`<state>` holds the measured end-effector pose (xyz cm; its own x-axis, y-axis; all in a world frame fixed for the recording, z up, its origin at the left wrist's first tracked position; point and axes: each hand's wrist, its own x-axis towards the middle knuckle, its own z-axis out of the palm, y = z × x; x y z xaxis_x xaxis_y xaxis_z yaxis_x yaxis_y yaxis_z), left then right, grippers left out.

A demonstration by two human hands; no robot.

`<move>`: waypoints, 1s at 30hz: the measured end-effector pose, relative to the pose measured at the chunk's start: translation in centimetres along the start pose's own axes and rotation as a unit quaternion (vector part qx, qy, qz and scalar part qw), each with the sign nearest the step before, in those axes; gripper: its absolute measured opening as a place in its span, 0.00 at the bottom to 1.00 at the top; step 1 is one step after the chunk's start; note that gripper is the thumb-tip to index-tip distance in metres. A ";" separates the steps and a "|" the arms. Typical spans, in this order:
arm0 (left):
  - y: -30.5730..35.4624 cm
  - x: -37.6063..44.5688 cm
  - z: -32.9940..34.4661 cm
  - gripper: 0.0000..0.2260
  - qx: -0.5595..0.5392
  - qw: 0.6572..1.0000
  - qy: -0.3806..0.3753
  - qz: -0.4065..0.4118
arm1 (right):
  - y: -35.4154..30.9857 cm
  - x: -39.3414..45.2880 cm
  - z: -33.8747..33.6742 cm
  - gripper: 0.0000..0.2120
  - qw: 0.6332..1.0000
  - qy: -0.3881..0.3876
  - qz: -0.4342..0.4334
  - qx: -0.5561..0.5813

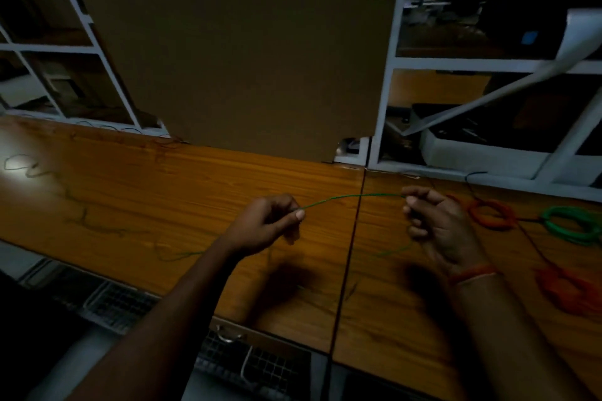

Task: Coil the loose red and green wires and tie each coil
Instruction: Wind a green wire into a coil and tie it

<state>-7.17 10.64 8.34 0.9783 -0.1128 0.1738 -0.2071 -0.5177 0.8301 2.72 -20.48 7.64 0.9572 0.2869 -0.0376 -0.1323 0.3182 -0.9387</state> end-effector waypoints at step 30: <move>1.6 0.9 -2.5 0.14 -0.704 0.688 0.166 -0.069 | 8.3 -2.8 12.5 0.12 0.857 -0.131 -0.083 -0.492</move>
<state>-6.63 11.83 11.13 0.9835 0.1765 -0.0401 -0.1331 0.8551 0.5010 -4.28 -7.31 4.25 0.8337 0.5462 0.0813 0.4048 -0.5044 -0.7627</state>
